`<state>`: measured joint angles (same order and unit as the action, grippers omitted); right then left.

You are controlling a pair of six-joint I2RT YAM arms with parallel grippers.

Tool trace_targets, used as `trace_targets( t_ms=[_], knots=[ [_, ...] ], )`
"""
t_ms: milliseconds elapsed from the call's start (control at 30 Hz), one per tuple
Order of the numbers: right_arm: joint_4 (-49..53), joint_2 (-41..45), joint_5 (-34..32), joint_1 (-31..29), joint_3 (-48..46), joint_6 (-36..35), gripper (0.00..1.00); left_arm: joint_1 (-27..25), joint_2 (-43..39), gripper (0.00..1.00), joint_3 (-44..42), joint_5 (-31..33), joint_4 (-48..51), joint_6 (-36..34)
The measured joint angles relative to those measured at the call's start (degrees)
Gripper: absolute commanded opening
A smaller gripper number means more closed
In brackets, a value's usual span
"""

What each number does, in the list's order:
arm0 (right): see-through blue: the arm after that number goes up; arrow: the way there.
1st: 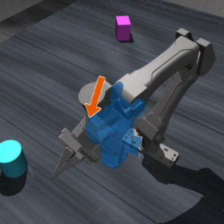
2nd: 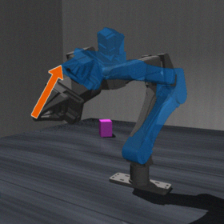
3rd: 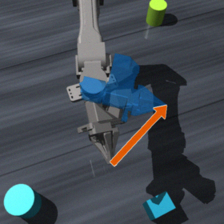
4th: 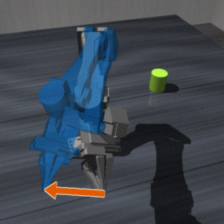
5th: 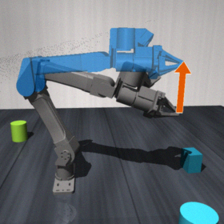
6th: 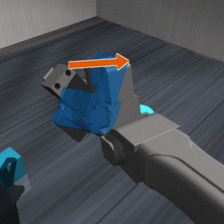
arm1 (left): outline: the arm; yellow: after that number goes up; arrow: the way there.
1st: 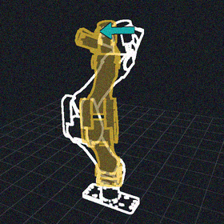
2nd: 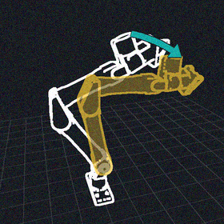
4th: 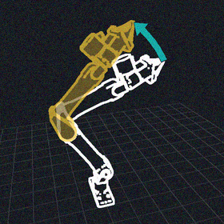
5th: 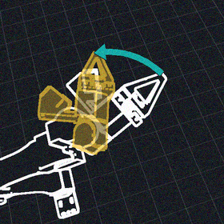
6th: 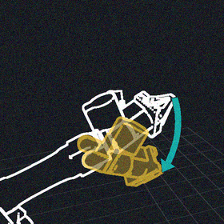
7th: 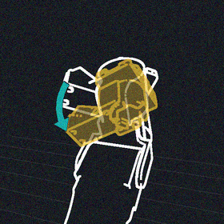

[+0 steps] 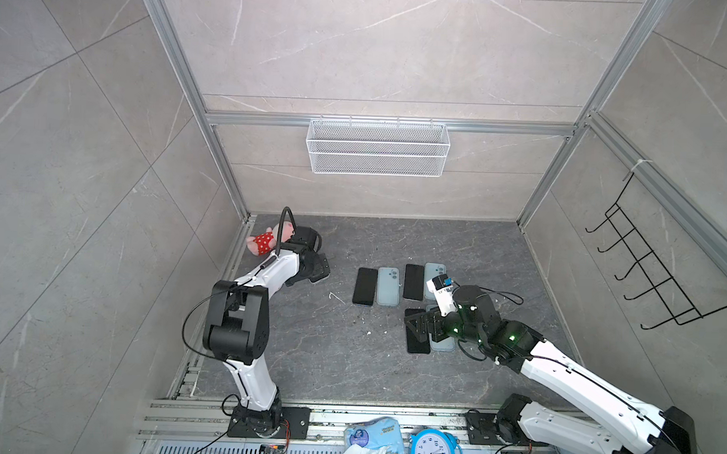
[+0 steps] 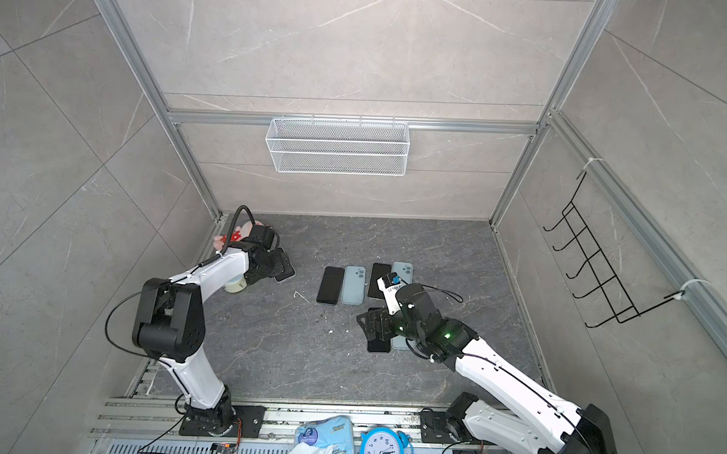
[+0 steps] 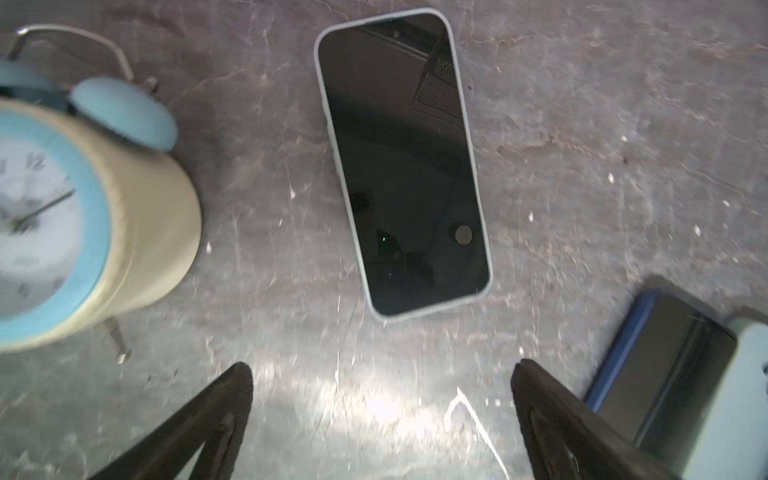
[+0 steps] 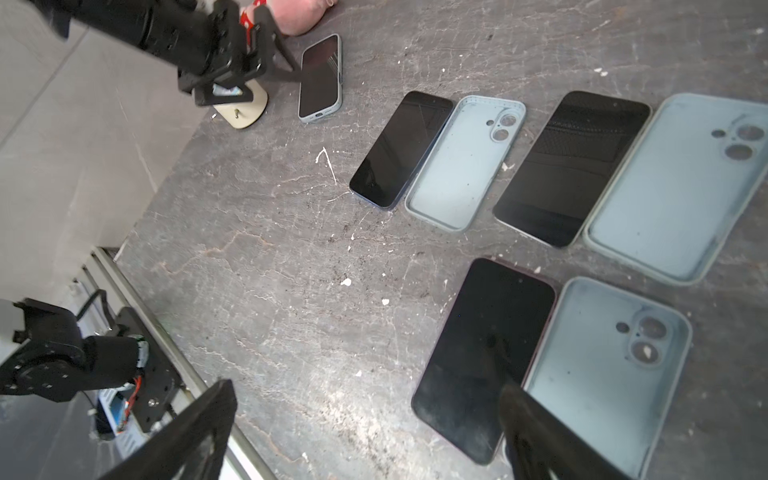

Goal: Take the phone out of the phone case
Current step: 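Close the left gripper on the small white-framed phone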

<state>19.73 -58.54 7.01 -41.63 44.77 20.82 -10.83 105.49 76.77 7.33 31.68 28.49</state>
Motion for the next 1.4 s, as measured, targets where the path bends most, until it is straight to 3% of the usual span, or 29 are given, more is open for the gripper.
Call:
trace_targets(
  t_ms=[333, 767, 1100, 1400],
  knots=[
    [-4.3, -2.5, 0.9, 0.0, 2.1, -5.6, 1.00, 2.9, 12.3, 1.00, 12.9, -1.6, 4.4, -0.7],
    [-9.6, -14.8, 6.7, 0.0, 7.1, -8.0, 1.00, 3.3, 21.3, 0.99, 23.1, -1.7, 7.1, -0.9],
    [-11.9, -29.4, 10.4, 0.1, 19.2, -8.5, 1.00, 3.1, 23.8, 0.90, 26.5, 0.1, 10.2, -0.9],
    [-12.8, -42.0, 16.2, 1.9, 30.6, -6.4, 0.98, 3.1, 23.6, 0.71, 25.6, -1.2, 9.7, -1.5]
  ],
)
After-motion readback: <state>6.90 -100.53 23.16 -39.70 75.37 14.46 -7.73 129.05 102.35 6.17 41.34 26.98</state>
